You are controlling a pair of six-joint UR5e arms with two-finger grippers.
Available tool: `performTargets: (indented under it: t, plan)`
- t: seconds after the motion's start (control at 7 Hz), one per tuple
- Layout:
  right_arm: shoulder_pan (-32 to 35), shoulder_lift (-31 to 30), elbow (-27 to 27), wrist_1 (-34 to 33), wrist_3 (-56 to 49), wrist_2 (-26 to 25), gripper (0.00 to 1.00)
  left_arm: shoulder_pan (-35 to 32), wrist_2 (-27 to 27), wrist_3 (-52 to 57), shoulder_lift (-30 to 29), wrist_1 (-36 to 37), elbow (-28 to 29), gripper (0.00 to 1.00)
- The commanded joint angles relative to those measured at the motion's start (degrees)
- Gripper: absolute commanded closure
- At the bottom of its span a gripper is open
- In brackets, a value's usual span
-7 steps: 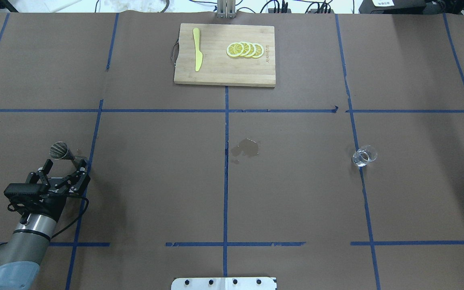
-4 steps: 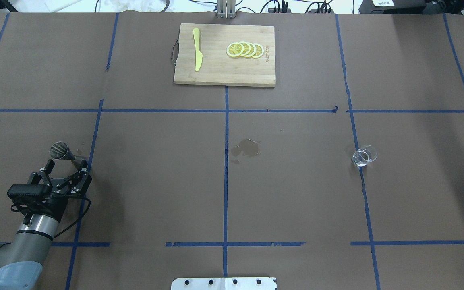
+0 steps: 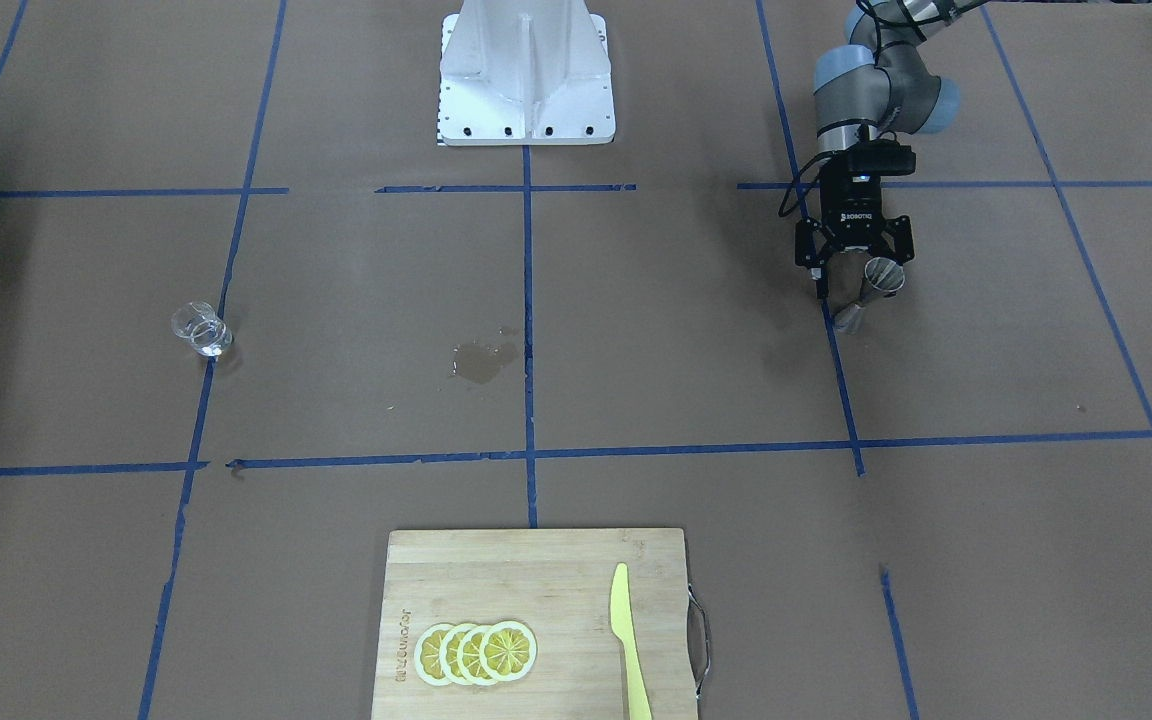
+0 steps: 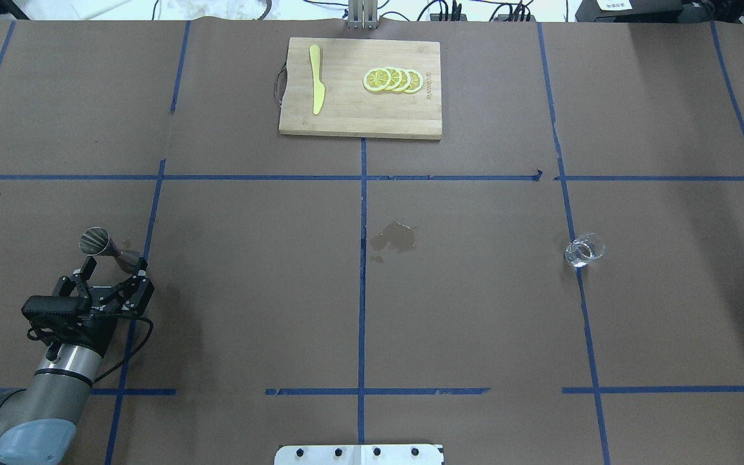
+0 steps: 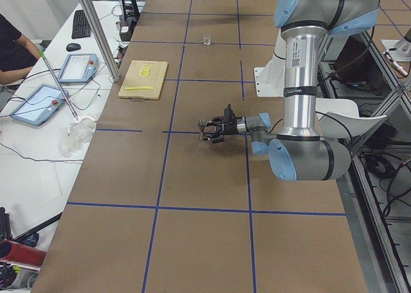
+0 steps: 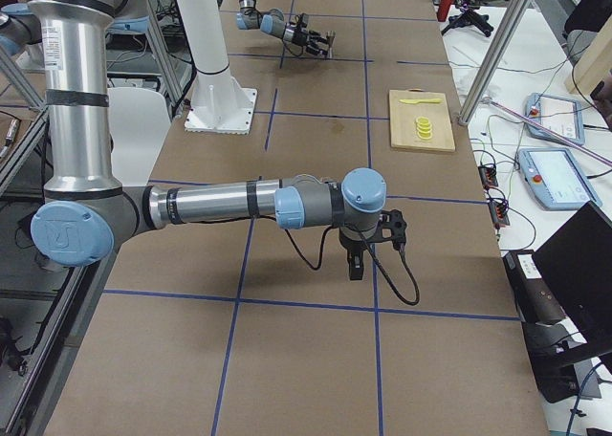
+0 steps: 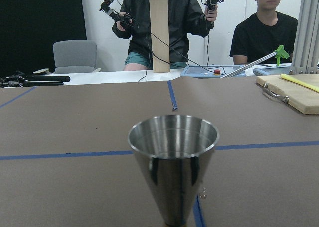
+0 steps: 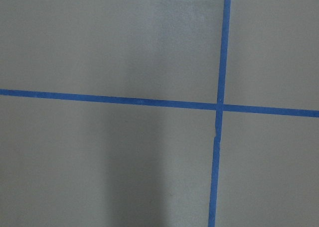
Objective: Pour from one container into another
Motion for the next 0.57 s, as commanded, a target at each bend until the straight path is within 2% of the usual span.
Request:
performTargets:
  t: [0.0, 0.43]
  plan:
    - [0.0, 0.0, 0.1, 0.0, 0.0, 0.0, 0.00, -0.7, 0.0, 1.3, -0.3, -0.2, 0.2, 0.06]
    - [0.0, 0.0, 0.1, 0.0, 0.0, 0.0, 0.00, -2.5, -0.4, 1.4, -0.5, -0.4, 0.4, 0.07]
